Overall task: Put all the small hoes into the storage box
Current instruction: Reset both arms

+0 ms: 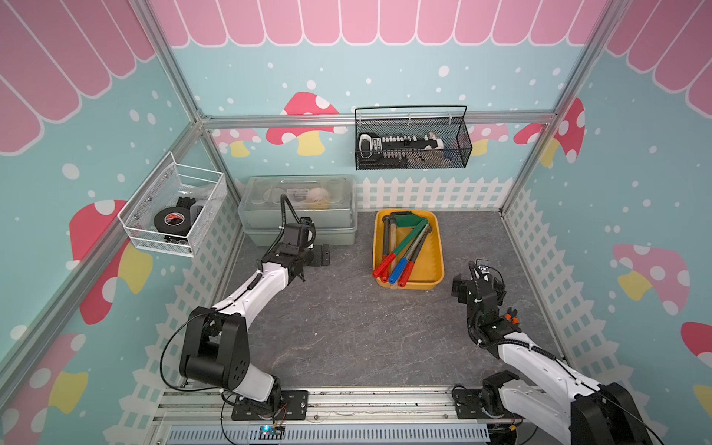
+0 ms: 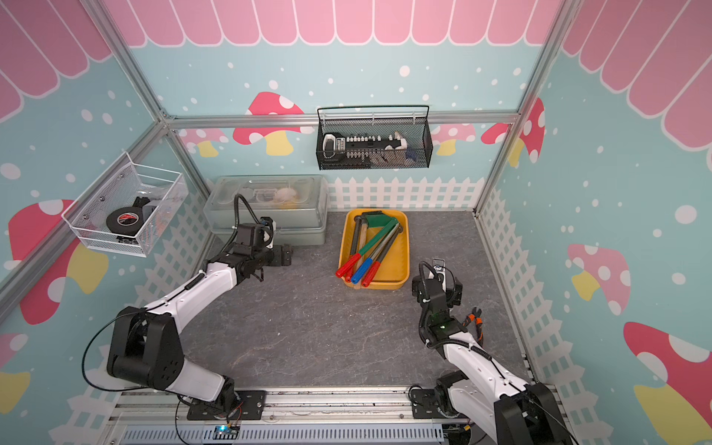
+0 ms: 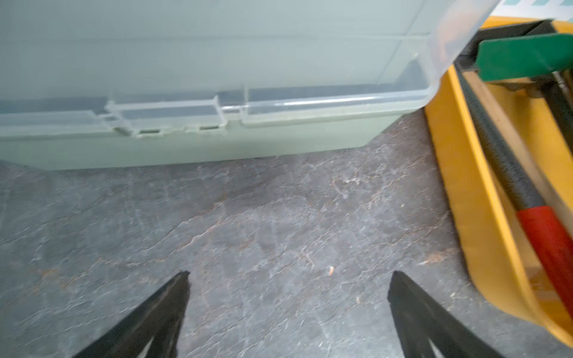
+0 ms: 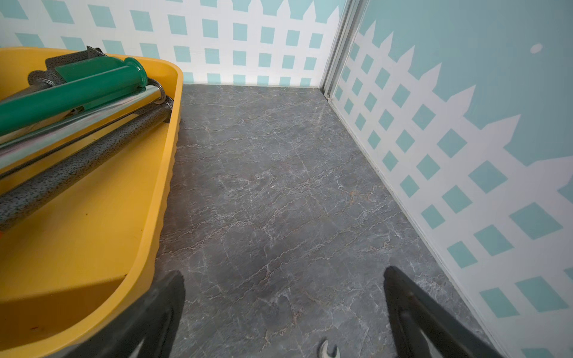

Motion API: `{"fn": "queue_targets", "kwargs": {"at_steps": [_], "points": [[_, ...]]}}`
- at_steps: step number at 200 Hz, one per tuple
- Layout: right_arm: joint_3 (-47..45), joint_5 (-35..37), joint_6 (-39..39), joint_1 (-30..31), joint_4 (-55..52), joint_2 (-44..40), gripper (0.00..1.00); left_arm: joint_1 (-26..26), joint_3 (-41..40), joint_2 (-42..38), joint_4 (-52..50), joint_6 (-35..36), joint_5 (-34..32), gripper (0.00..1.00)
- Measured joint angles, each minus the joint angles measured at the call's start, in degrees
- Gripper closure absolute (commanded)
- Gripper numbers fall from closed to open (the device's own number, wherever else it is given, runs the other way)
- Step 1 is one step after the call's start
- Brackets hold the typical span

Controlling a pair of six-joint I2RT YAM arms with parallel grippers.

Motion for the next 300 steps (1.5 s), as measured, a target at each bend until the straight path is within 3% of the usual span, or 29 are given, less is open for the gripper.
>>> {"fn": "queue_targets", "kwargs": {"at_steps": [29, 83, 137, 189, 253, 300], "points": [[0.17, -0.33, -1.66, -3.32, 4.09, 3.1, 0.01, 2.32, -10.56, -4.07, 10.97, 3.69, -3.19, 0.01], [1.38, -2.23, -3.43, -9.05, 9.05, 10.4, 0.01, 5.18, -20.59, -3.1, 25.99, 6.12, -6.01, 0.01], [1.05, -3.67, -5.27, -13.33, 14.86, 14.56, 0.01, 5.4, -28.39, -4.15, 40.13, 5.95, -5.77, 0.01], [-1.05, -5.99, -5.53, -13.79, 23.52, 18.38, 0.01, 5.62, -34.42, -1.01, 53.62, 4.55, -7.63, 0.01], [-5.14, -10.88, -7.23, -13.86, 37.44, 25.99, 0.01, 7.43, -34.99, 2.99, 59.58, 1.42, -11.56, 0.01], [-2.99, -12.66, -7.65, -14.08, 36.74, 28.57, 0.01, 7.69, -34.99, 2.99, 60.13, 0.46, -12.5, 0.01]]}}
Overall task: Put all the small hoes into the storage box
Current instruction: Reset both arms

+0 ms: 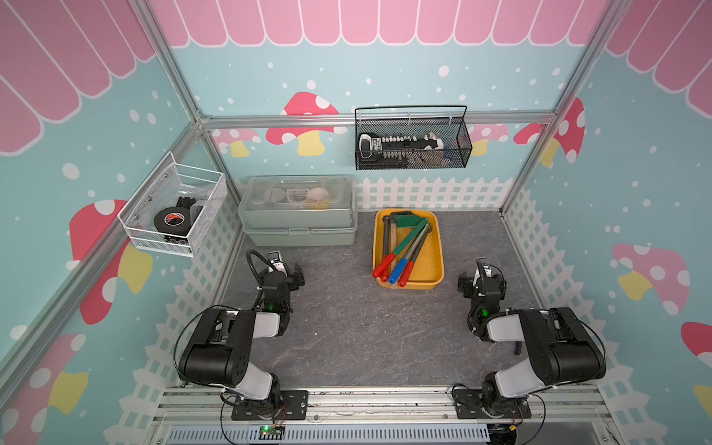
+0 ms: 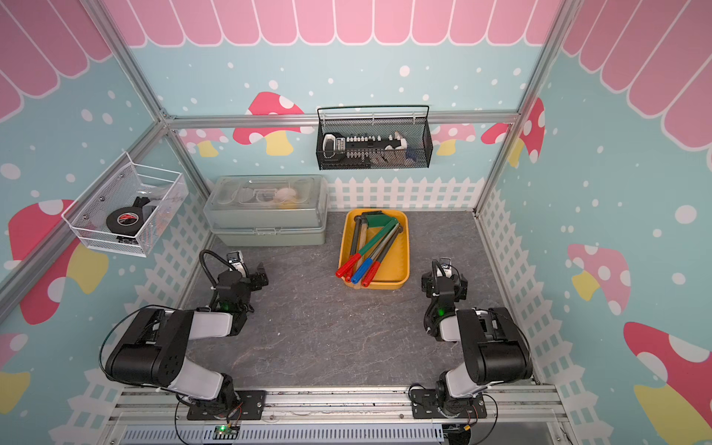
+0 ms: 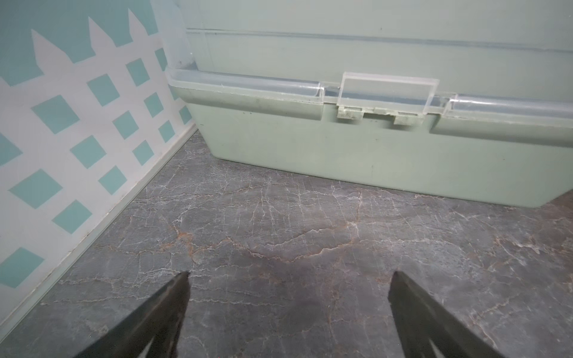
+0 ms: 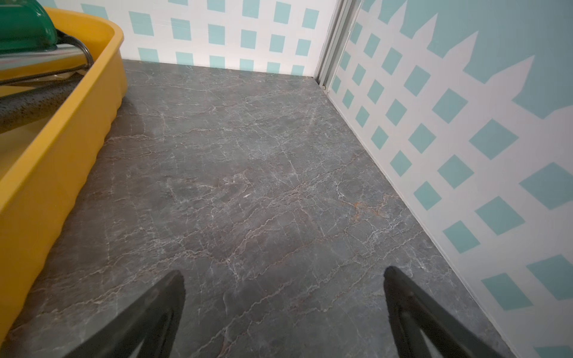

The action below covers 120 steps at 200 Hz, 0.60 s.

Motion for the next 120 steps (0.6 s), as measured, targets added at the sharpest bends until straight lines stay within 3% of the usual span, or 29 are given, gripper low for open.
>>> {"fn": "queue_targets", "kwargs": {"at_steps": [120], "points": [[0.42, -0.17, 0.0, 0.0, 0.09, -0.07, 0.01, -0.11, 0.0, 0.0, 0.13, -0.15, -0.96, 0.01]]}}
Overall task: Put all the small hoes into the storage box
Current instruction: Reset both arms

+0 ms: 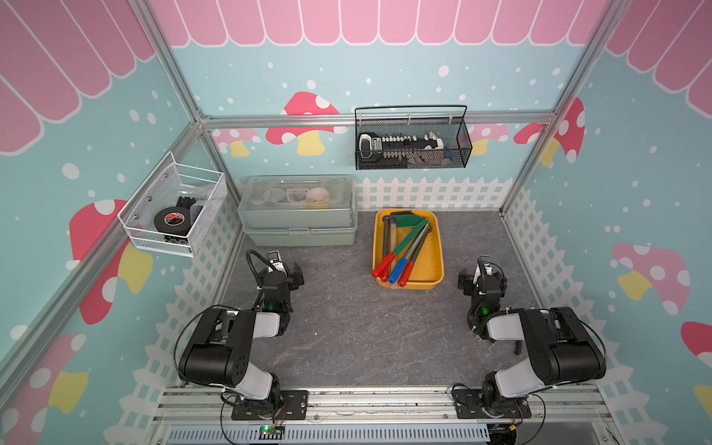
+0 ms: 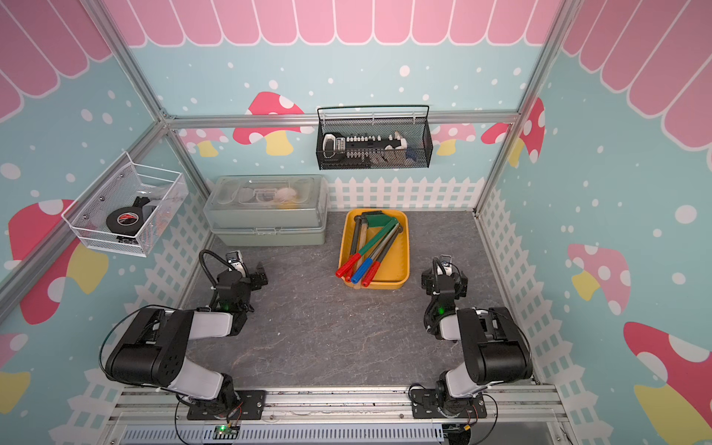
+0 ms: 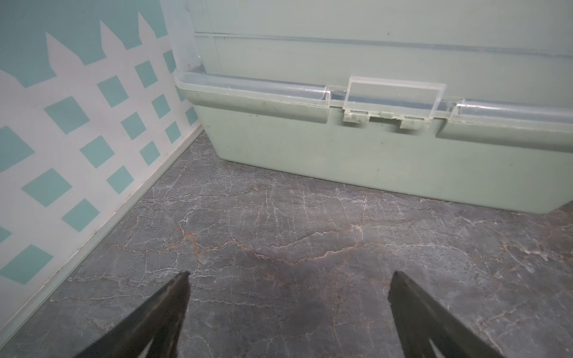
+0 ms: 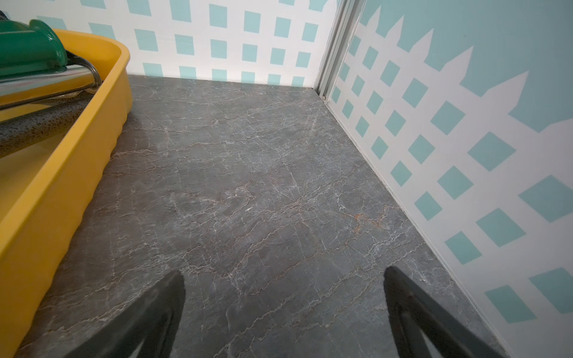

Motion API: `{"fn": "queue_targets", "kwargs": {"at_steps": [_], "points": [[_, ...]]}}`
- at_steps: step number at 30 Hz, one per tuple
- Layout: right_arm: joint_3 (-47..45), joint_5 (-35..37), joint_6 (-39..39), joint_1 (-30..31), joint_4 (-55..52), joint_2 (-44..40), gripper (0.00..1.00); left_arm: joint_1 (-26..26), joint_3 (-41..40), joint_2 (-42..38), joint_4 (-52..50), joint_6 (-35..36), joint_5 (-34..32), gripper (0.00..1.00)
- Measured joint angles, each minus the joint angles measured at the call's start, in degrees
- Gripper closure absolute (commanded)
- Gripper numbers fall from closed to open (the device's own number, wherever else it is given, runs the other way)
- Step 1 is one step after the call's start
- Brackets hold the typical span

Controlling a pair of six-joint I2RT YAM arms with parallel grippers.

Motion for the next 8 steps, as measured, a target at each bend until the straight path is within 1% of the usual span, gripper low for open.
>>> {"fn": "queue_targets", "kwargs": {"at_steps": [8], "points": [[0.0, 0.0, 0.0, 0.0, 0.0, 0.0, 0.01, 0.15, 0.13, 0.02, -0.02, -0.04, 0.26, 0.01]]}}
